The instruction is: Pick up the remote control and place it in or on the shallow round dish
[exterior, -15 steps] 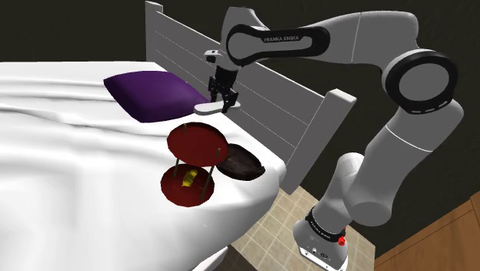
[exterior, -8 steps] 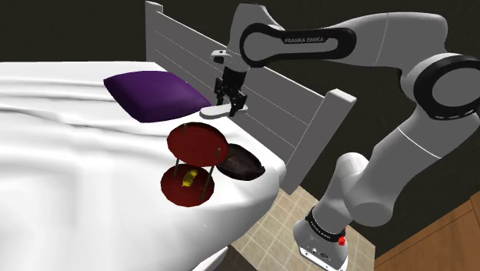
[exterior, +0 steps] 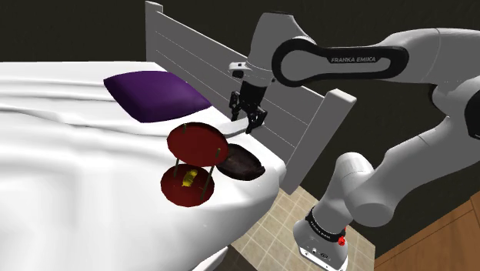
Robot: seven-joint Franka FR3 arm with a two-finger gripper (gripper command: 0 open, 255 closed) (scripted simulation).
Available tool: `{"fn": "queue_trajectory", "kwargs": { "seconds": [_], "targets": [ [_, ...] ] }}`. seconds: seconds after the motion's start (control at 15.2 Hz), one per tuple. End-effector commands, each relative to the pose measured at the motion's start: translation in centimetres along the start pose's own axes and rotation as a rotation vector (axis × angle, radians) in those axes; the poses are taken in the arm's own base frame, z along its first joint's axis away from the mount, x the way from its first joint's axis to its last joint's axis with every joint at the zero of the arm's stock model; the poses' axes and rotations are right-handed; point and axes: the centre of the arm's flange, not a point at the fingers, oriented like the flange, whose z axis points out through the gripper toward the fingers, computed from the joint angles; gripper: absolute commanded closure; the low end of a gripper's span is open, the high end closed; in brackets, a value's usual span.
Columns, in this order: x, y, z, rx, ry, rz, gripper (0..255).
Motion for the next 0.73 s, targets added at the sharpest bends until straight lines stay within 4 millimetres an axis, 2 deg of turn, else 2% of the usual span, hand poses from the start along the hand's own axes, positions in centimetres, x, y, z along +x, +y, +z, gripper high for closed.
{"fn": "queue_trajectory", "kwargs": {
  "seconds": [0.0,0.07,0.66],
  "targets": [
    [0.7,-2.7,-0.3,-0.001,-0.001,0.001,255],
    [0.9,-3.9,-0.3,-0.001,-0.001,0.001,255],
    [0.9,-4.0,4.4,-0.001,-0.001,0.001,255]
  ]
}}
